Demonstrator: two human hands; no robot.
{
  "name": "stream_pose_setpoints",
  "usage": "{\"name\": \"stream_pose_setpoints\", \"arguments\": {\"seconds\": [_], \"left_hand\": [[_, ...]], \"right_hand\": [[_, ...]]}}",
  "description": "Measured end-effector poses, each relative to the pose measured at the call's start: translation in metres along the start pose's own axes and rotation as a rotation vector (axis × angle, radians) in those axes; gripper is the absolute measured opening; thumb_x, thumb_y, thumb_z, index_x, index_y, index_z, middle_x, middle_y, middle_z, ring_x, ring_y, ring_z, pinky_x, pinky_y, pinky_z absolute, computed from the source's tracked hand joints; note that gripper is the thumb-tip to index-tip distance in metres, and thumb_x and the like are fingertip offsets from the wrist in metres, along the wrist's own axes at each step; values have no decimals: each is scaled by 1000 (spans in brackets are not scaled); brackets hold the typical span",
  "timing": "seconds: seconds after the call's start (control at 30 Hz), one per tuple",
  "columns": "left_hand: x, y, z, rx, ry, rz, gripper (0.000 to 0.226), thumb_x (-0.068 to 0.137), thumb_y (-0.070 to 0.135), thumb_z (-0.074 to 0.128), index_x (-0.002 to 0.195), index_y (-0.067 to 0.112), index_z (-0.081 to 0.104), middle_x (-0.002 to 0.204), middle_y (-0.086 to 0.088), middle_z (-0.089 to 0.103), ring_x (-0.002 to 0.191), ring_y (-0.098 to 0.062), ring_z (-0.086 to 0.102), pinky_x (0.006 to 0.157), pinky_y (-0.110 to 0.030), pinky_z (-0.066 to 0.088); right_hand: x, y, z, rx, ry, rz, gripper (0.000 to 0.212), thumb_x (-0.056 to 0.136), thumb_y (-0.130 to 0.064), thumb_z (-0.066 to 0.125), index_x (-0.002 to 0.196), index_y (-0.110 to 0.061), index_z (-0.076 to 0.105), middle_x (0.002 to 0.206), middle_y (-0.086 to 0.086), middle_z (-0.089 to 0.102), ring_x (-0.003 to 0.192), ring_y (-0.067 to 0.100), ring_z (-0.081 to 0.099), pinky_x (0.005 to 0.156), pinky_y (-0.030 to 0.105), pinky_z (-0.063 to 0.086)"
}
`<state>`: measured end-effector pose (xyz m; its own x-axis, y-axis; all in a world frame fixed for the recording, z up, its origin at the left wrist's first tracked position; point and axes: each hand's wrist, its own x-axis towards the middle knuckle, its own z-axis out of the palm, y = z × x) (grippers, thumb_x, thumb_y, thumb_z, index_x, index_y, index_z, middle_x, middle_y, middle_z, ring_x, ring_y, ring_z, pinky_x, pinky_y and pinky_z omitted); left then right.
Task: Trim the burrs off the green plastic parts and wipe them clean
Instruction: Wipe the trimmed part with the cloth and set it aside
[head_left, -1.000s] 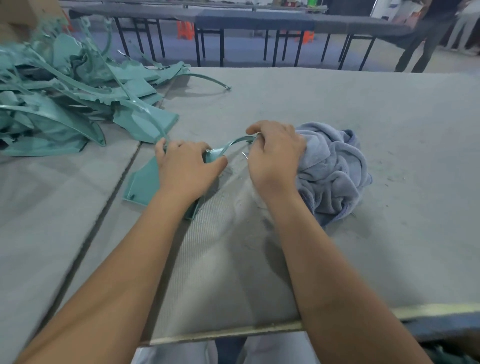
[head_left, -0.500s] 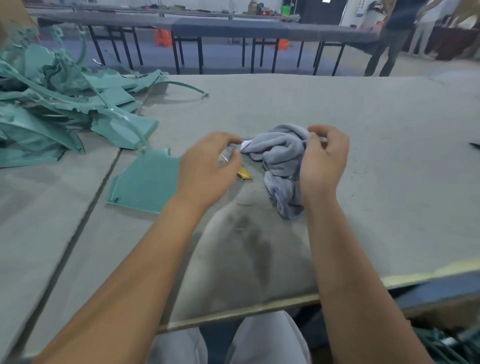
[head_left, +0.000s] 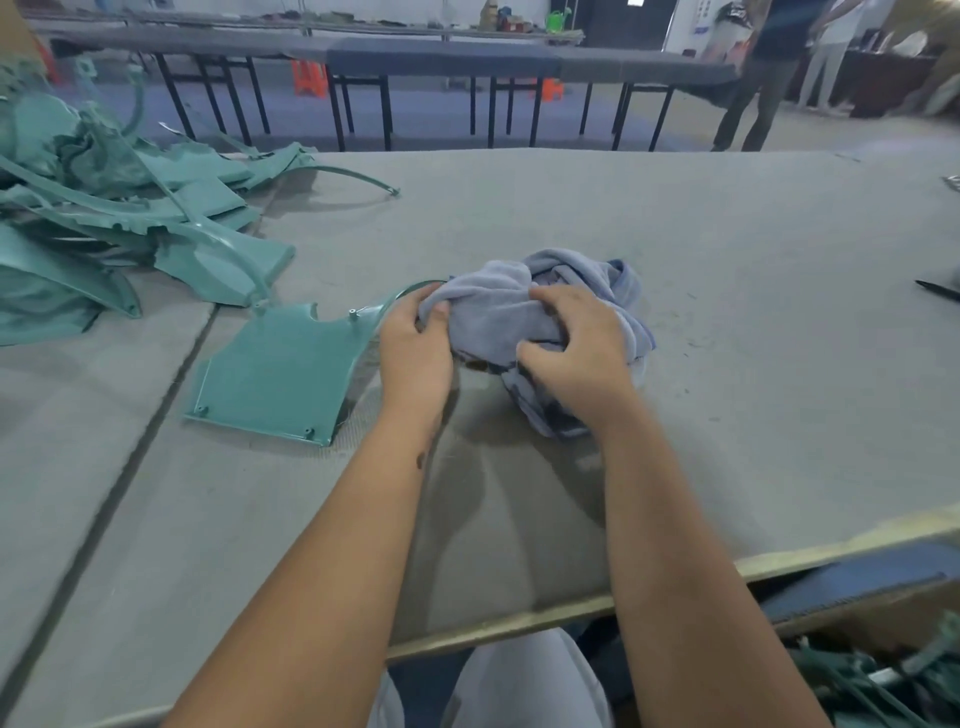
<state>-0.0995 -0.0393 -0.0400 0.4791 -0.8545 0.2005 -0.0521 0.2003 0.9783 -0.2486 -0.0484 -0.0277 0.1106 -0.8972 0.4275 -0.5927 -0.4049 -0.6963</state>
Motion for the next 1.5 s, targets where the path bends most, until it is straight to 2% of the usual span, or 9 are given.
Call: {"name": "stream_pose_setpoints", "arguments": {"seconds": [0.17,0.37,0.57,0.77,1.0,1.1,1.23,1.4,1.5], "left_hand": [[1,6,-2,-97,20,-43,24,99,9,48,101,27,63,111,-13,69,104,-26,64,99,-45,49],[-9,9,-4,239,139,193,14,91,35,58,102,35,67,113,10,56,94,-8,59,83,-21,49],[-14,11,-5,10,-313,185,44,83,20,75,118,41,58,117,10,63,100,2,61,75,-13,50],[-8,4,0,217,-134,159,24,94,23,60,70,30,57,59,16,58,55,1,49,53,-14,38],[-7,17,-8,241,-195,204,31,99,19,52,79,0,65,72,-12,63,67,-14,50,64,-33,43],[-5,32,-24,93,-213,129,21,98,12,53,89,12,71,85,-8,73,78,-13,64,76,-33,54],[10,45,-75,-6,-36,130,21,98,15,52,90,23,69,82,4,75,82,-11,69,75,-25,56],[31,27,-171,664,113,54,12,89,31,65,98,24,69,98,6,71,100,-16,64,84,-26,46],[29,14,-193,1068,-29,-94,63,83,62,60,129,18,58,126,-6,64,114,-26,59,96,-40,47]], "right_hand": [[-1,3,4,-82,-20,7,19,86,-24,64,75,-9,65,75,10,61,77,28,55,75,51,45],[-6,-7,5,-26,130,5,45,101,-22,46,58,-28,33,60,-9,40,65,19,42,67,43,39],[-2,-6,2,298,364,287,38,104,-28,41,74,-12,57,67,-8,51,64,-3,51,60,15,36],[-9,-14,2,-207,707,-77,26,80,-1,58,104,-8,66,111,10,58,100,26,54,86,32,34],[-7,-14,15,-228,82,-157,16,93,-35,52,86,-23,61,87,5,60,84,27,56,77,49,43],[-7,-13,13,-273,20,-46,39,99,-38,47,62,-24,38,66,2,48,68,25,50,70,48,42],[12,-15,3,-214,199,257,35,102,-37,39,95,-12,63,78,0,58,76,22,55,64,33,37],[41,-29,1,-177,175,236,20,91,-27,43,79,-15,54,79,2,54,77,24,51,66,30,29],[38,-31,15,70,112,343,14,90,-25,44,83,-14,48,70,-3,49,65,15,46,54,29,29]]}}
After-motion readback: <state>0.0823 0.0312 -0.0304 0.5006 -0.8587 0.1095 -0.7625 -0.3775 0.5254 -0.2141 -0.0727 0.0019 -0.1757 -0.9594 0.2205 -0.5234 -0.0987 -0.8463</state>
